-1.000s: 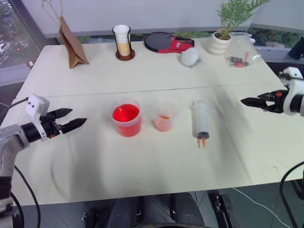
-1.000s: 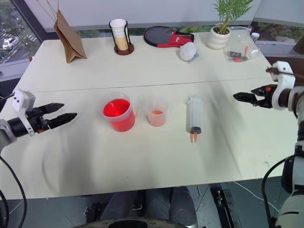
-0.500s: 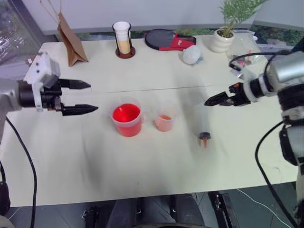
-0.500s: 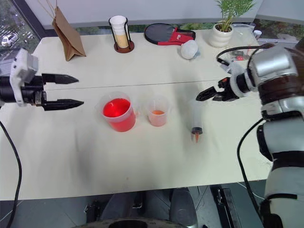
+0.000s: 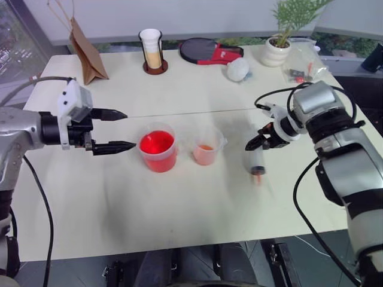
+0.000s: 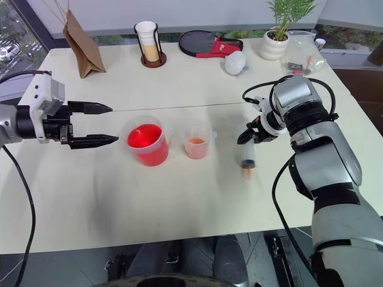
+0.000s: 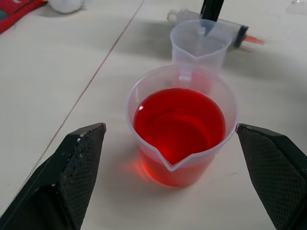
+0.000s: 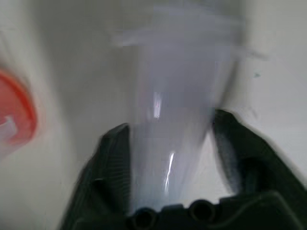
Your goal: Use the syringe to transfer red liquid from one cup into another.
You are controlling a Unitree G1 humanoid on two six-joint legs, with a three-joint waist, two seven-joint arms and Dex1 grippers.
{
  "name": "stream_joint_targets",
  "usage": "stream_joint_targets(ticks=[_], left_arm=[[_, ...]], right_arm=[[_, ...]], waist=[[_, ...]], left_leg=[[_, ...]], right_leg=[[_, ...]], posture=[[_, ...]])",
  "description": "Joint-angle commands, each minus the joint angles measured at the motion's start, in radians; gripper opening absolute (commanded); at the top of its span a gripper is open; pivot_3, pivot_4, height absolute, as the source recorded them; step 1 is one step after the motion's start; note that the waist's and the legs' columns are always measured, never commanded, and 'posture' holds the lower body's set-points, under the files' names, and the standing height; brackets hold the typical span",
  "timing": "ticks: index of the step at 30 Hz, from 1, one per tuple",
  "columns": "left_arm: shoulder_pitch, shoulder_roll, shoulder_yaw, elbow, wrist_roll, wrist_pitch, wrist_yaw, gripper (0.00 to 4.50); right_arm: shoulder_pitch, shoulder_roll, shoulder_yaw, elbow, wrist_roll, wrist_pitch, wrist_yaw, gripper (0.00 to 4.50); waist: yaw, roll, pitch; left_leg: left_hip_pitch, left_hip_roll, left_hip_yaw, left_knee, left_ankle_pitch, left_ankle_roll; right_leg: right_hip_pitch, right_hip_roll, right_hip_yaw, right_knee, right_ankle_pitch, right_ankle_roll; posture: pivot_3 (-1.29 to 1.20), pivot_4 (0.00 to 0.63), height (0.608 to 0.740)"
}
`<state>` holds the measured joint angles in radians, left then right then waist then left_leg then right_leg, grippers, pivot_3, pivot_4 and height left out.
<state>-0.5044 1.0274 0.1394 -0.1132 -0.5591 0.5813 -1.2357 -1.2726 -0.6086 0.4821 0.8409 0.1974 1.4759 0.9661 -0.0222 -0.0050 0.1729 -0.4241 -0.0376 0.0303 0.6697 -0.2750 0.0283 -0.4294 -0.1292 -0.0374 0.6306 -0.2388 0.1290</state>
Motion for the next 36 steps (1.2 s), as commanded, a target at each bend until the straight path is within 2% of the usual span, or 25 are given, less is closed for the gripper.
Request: stream_joint_targets(ticks=[1, 5, 7, 11, 14, 16, 18, 20, 23, 26, 29, 36], left_arm=[[-0.019, 0.004, 0.035, -0.003, -0.008, -0.011, 0.008, 4.50], [-0.028, 0.004, 0.034, 0.017, 0.000, -0.018, 0.010, 4.50], [-0.039, 0.012, 0.049, 0.057, 0.001, -0.020, 0.006, 4.50], [-0.102, 0.014, 0.063, 0.182, -0.002, -0.032, -0.013, 4.50], [-0.177, -0.002, 0.043, 0.275, 0.013, -0.056, -0.025, 4.50], [-0.217, -0.010, 0.029, 0.319, 0.021, -0.067, -0.037, 4.50], [-0.249, -0.014, 0.027, 0.347, 0.015, -0.062, -0.055, 4.50], [-0.263, -0.004, 0.033, 0.350, 0.004, -0.042, -0.074, 4.50], [-0.233, 0.034, 0.047, 0.320, -0.008, -0.013, -0.112, 4.50], [-0.182, 0.077, 0.060, 0.268, -0.010, 0.001, -0.135, 4.50], [-0.128, 0.113, 0.075, 0.208, -0.016, 0.014, -0.145, 4.50], [-0.174, 0.107, 0.163, 0.103, -0.133, 0.135, -0.073, 4.50]], right_arm=[[-0.012, 0.030, -0.041, 0.004, -0.007, -0.017, -0.037, 1.34], [-0.048, -0.001, -0.079, -0.017, 0.018, 0.017, -0.022, 1.34], [-0.162, -0.025, -0.227, 0.023, 0.068, -0.051, -0.009, 1.34], [-0.314, -0.055, -0.469, -0.013, 0.172, -0.381, 0.057, 1.34], [-0.398, 0.011, -0.682, 0.017, 0.268, -0.501, -0.067, 1.34], [-0.369, 0.081, -0.759, -0.086, 0.331, -0.536, -0.096, 1.34], [-0.251, 0.164, -0.736, -0.298, 0.360, -0.581, -0.092, 1.34], [-0.080, 0.245, -0.660, -0.527, 0.361, -0.651, -0.083, 1.34], [0.126, 0.325, -0.560, -0.740, 0.343, -0.734, -0.085, 1.34], [0.221, 0.381, -0.513, -0.807, 0.339, -0.766, -0.118, 1.34], [0.251, 0.420, -0.502, -0.821, 0.358, -0.772, -0.145, 1.34], [0.288, 0.485, -0.429, -0.812, 0.338, -0.820, -0.158, 1.34]], waist=[[0.000, -0.001, -0.001], [-0.003, -0.001, -0.001], [-0.001, 0.001, 0.001], [-0.001, 0.008, 0.008], [0.000, 0.005, 0.005], [-0.003, 0.001, 0.004], [-0.007, 0.001, 0.003], [-0.014, -0.001, 0.002], [-0.017, -0.002, 0.002], [-0.021, -0.001, 0.003], [-0.023, -0.001, 0.003], [-0.021, -0.002, 0.002]], left_leg=[[0.001, 0.000, 0.000, 0.000, 0.000, 0.000], [0.003, 0.000, 0.000, 0.000, 0.000, 0.000], [0.003, 0.000, 0.000, 0.000, 0.000, -0.001], [-0.002, 0.000, 0.001, 0.000, 0.001, -0.002], [-0.001, 0.001, -0.001, -0.004, 0.001, -0.002], [-0.001, 0.002, -0.003, -0.004, 0.000, -0.003], [0.000, 0.002, -0.002, -0.003, 0.000, -0.003], [0.001, 0.002, -0.003, -0.001, 0.001, -0.004], [0.000, 0.002, -0.005, 0.001, 0.001, -0.004], [-0.002, 0.001, -0.005, 0.001, 0.001, -0.004], [-0.002, 0.002, -0.005, 0.001, 0.001, -0.004], [-0.001, 0.002, -0.008, 0.001, 0.002, -0.005]], right_leg=[[0.001, 0.000, 0.000, 0.000, 0.000, 0.000], [0.002, 0.000, 0.000, 0.000, 0.000, 0.000], [0.002, 0.000, 0.000, 0.000, 0.000, 0.000], [-0.004, 0.000, 0.001, 0.001, 0.000, 0.000], [-0.004, 0.003, -0.002, 0.001, 0.000, 0.000], [-0.003, 0.004, -0.004, 0.001, 0.000, 0.000], [0.000, 0.004, -0.004, 0.000, 0.000, 0.000], [0.001, 0.004, -0.004, 0.001, 0.000, 0.000], [0.001, 0.003, -0.004, 0.004, 0.000, 0.000], [-0.001, 0.003, -0.003, 0.004, 0.000, 0.000], [-0.002, 0.003, -0.003, 0.004, 0.000, 0.000], [0.000, 0.004, -0.003, 0.004, 0.000, 0.000]], posture=[[0.00, 0.150, 0.740], [0.00, 0.150, 0.740], [0.00, 0.150, 0.740], [0.00, 0.150, 0.740], [0.00, 0.150, 0.740], [0.00, 0.150, 0.740], [0.00, 0.150, 0.740], [0.00, 0.150, 0.740], [0.00, 0.150, 0.740], [0.00, 0.150, 0.740], [0.00, 0.150, 0.740], [0.00, 0.150, 0.740]])
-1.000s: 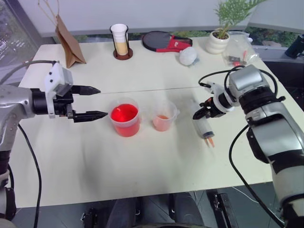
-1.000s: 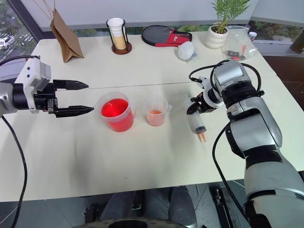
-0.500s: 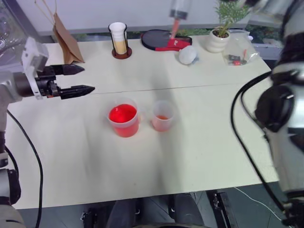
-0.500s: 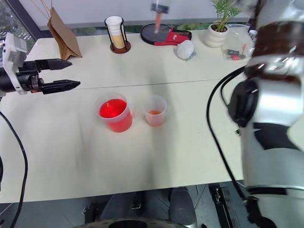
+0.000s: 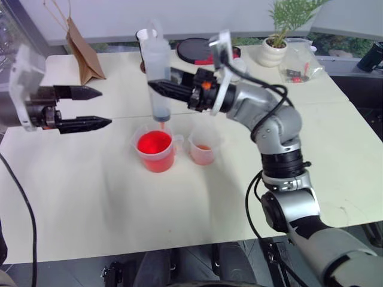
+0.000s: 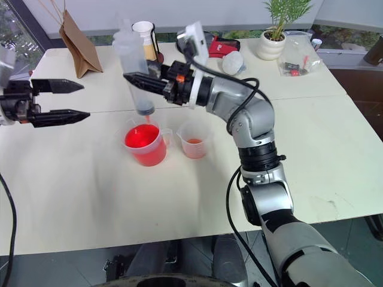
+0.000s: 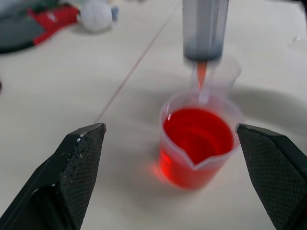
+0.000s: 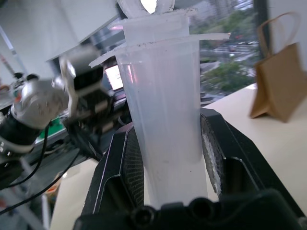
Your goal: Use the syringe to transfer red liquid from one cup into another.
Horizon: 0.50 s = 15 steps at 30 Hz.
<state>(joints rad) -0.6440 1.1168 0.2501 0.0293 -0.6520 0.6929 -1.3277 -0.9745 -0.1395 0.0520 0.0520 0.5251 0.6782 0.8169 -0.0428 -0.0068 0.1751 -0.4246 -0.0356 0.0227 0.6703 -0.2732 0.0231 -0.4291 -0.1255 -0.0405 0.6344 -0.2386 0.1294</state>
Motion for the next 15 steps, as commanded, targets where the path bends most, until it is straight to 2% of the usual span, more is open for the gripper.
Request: stream_joint_targets(ticks=[1, 6, 11, 15], left_arm=[[-0.041, 0.017, 0.055, -0.047, -0.050, 0.031, 0.027, 4.50], [-0.082, 0.007, 0.054, -0.058, -0.085, 0.049, 0.045, 4.50], [-0.124, -0.005, 0.006, -0.035, -0.052, 0.010, 0.052, 4.50], [-0.188, -0.055, -0.036, 0.006, -0.023, -0.021, 0.070, 4.50]], right_arm=[[-0.004, 0.021, 0.008, -0.026, 0.010, -0.024, -0.010, 1.34], [0.051, 0.033, 0.076, -0.007, -0.039, -0.091, 0.007, 1.34], [0.086, 0.040, 0.109, 0.020, -0.059, -0.130, 0.023, 1.34], [0.104, 0.054, 0.128, 0.010, -0.068, -0.140, 0.023, 1.34]], waist=[[0.000, 0.000, 0.000], [-0.001, 0.000, 0.000], [-0.001, 0.000, 0.000], [0.001, 0.000, 0.000]], left_leg=[[0.000, 0.000, 0.000, 0.000, 0.000, 0.000], [0.001, 0.000, 0.000, 0.000, 0.000, 0.000], [0.001, 0.000, 0.000, 0.000, 0.000, 0.000], [0.001, 0.000, 0.000, 0.000, 0.000, 0.000]], right_leg=[[0.000, 0.000, 0.000, 0.000, 0.000, 0.000], [0.000, 0.000, 0.000, 0.000, 0.000, 0.000], [0.000, 0.000, 0.000, 0.000, 0.000, 0.000], [0.001, 0.001, 0.000, 0.000, 0.000, 0.000]], posture=[[0.00, 0.150, 0.740], [0.00, 0.150, 0.740], [0.00, 0.150, 0.740], [0.00, 0.150, 0.740]])
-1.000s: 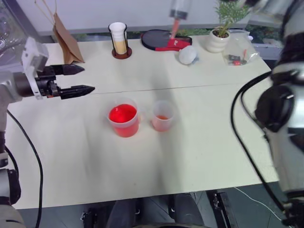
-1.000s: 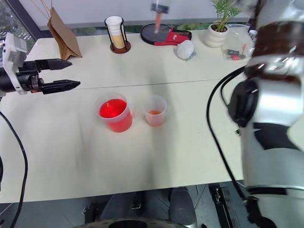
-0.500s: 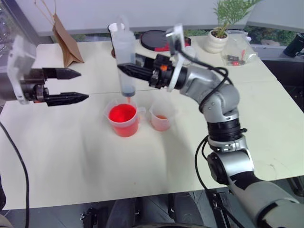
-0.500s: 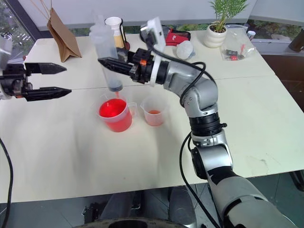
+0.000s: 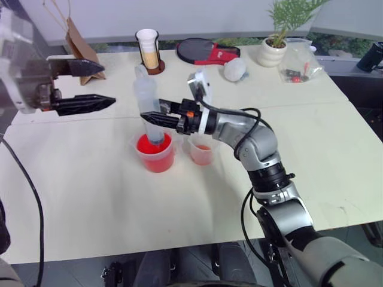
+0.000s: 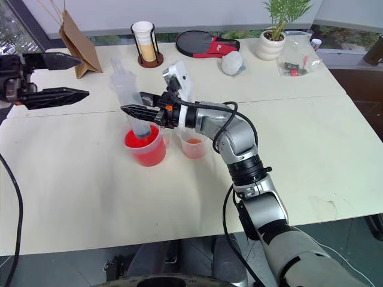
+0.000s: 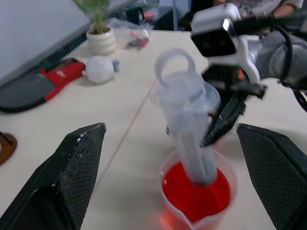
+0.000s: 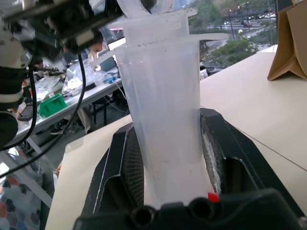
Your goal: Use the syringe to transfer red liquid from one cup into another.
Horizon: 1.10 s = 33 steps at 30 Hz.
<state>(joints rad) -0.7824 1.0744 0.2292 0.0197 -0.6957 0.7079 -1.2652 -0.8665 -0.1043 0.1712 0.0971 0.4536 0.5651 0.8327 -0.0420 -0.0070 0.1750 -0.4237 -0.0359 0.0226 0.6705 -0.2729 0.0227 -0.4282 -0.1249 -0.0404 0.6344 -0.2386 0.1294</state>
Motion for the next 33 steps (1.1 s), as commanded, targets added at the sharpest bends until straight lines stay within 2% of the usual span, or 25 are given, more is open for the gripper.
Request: stream_joint_targets(ticks=[1, 6, 12, 13, 14, 20, 21, 22, 33], left_arm=[[-0.068, -0.025, -0.029, 0.033, 0.035, -0.048, 0.008, 4.50], [-0.160, -0.092, -0.084, 0.138, 0.108, -0.130, 0.010, 4.50], [-0.195, -0.147, -0.138, 0.196, 0.165, -0.189, -0.017, 4.50], [-0.199, -0.161, -0.144, 0.194, 0.166, -0.190, -0.020, 3.96], [-0.201, -0.170, -0.148, 0.192, 0.166, -0.189, -0.023, 3.66], [-0.218, -0.216, -0.152, 0.206, 0.174, -0.201, -0.023, 0.67], [-0.223, -0.221, -0.149, 0.205, 0.170, -0.197, -0.023, 0.26], [-0.228, -0.225, -0.147, 0.205, 0.167, -0.192, -0.024, 0.04], [-0.332, -0.216, -0.087, 0.254, 0.128, -0.171, -0.013, 0.04]], right_arm=[[-0.001, 0.022, 0.012, -0.037, 0.002, -0.029, 0.007, 1.34], [0.010, 0.031, 0.018, -0.051, 0.008, -0.023, 0.001, 1.34], [0.028, 0.034, 0.029, -0.082, 0.006, -0.015, -0.007, 1.34], [0.033, 0.033, 0.033, -0.088, 0.004, -0.014, -0.009, 1.34], [0.037, 0.033, 0.035, -0.093, 0.003, -0.013, -0.011, 1.34], [0.051, 0.032, 0.054, -0.080, -0.038, -0.040, -0.029, 1.34], [0.054, 0.037, 0.058, -0.074, -0.047, -0.048, -0.033, 1.34], [0.056, 0.042, 0.062, -0.068, -0.056, -0.057, -0.037, 1.34], [0.099, 0.104, 0.112, -0.040, -0.106, -0.116, -0.055, 1.34]], waist=[[-0.002, 0.000, 0.000], [-0.001, 0.000, 0.000], [-0.003, 0.000, 0.000], [-0.003, 0.000, 0.000], [-0.002, 0.000, 0.000], [-0.002, 0.000, 0.000], [-0.002, 0.000, 0.000], [-0.003, 0.000, 0.000], [-0.001, 0.000, 0.000]], left_leg=[[0.000, 0.000, 0.000, 0.000, 0.000, 0.000], [0.000, -0.001, 0.000, 0.000, 0.000, 0.000], [0.000, -0.001, 0.000, 0.000, 0.000, 0.000], [0.000, -0.001, 0.000, 0.000, 0.000, 0.000], [0.000, -0.001, 0.000, 0.000, 0.000, 0.000], [0.000, -0.001, 0.000, 0.000, 0.000, 0.000], [0.000, -0.001, 0.000, 0.000, 0.000, 0.000], [0.000, -0.001, 0.000, 0.000, 0.000, 0.000], [0.001, -0.001, 0.000, 0.001, 0.000, 0.000]], right_leg=[[0.000, 0.000, 0.000, 0.000, 0.000, 0.000], [0.000, 0.001, 0.000, 0.000, 0.000, 0.000], [0.000, 0.001, 0.000, 0.000, 0.000, 0.000], [0.000, 0.001, 0.000, 0.000, 0.000, 0.000], [0.000, 0.001, 0.000, 0.000, 0.000, 0.000], [0.000, 0.001, 0.000, 0.000, 0.000, 0.000], [0.000, 0.001, 0.000, 0.000, 0.000, 0.000], [0.000, 0.001, 0.000, 0.000, 0.000, 0.000], [0.000, 0.001, 0.000, 0.000, 0.000, 0.000]], posture=[[0.00, 0.150, 0.740], [0.00, 0.150, 0.740], [0.00, 0.150, 0.740], [0.00, 0.150, 0.740], [0.00, 0.150, 0.740], [0.00, 0.150, 0.740], [0.00, 0.150, 0.740], [0.00, 0.150, 0.740], [0.00, 0.150, 0.740]])
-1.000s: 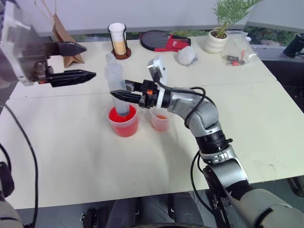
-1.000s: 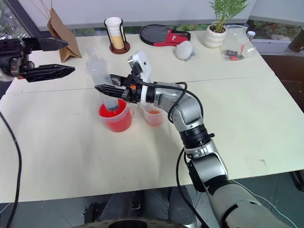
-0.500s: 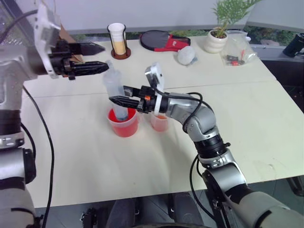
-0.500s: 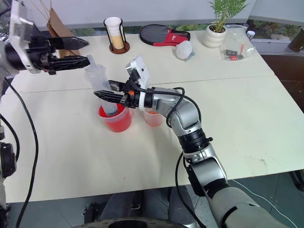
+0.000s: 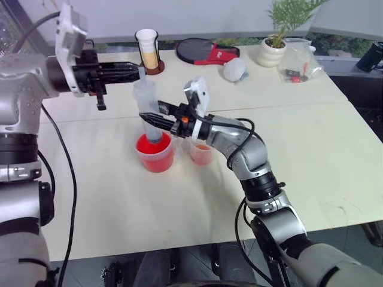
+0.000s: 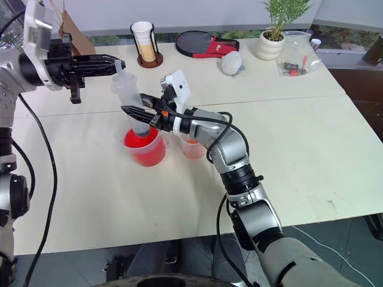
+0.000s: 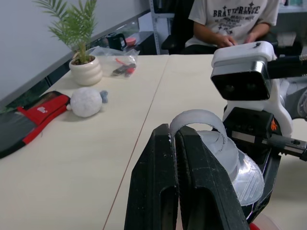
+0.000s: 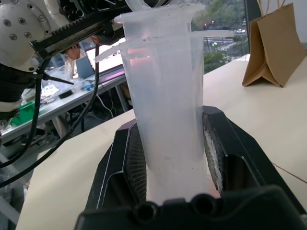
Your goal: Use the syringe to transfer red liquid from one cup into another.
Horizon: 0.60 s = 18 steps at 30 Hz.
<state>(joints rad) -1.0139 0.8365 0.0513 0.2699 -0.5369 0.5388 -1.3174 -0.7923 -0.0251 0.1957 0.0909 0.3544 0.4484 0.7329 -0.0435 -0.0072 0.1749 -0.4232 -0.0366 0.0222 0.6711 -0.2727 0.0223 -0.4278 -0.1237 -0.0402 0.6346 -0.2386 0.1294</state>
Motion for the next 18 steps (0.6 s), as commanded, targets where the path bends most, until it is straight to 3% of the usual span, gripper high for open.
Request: stream_joint_targets(ticks=[1, 16, 18], left_arm=[[-0.113, 0.022, 0.099, 0.008, -0.035, 0.002, 0.047, 0.04], [-0.144, 0.034, 0.125, 0.047, -0.045, 0.003, 0.070, 0.04], [-0.124, 0.044, 0.119, 0.041, -0.052, 0.020, 0.045, 0.62]], right_arm=[[0.032, 0.025, 0.093, -0.037, -0.008, 0.000, 0.047, 1.34], [0.027, 0.032, 0.080, -0.034, -0.016, -0.012, 0.030, 1.34], [0.025, 0.031, 0.076, -0.035, -0.017, -0.010, 0.028, 1.34]], waist=[[0.000, 0.000, 0.000], [-0.001, 0.000, 0.000], [-0.001, 0.000, 0.000]], left_leg=[[0.000, 0.000, 0.000, 0.000, 0.000, 0.000], [0.000, 0.000, 0.000, 0.000, 0.000, 0.000], [0.000, 0.000, 0.000, 0.000, 0.000, 0.000]], right_leg=[[0.000, 0.000, 0.000, 0.000, 0.000, 0.000], [0.000, 0.000, 0.000, 0.000, 0.000, 0.000], [0.000, 0.000, 0.000, 0.000, 0.000, 0.000]], posture=[[0.00, 0.150, 0.740], [0.00, 0.150, 0.740], [0.00, 0.150, 0.740]])
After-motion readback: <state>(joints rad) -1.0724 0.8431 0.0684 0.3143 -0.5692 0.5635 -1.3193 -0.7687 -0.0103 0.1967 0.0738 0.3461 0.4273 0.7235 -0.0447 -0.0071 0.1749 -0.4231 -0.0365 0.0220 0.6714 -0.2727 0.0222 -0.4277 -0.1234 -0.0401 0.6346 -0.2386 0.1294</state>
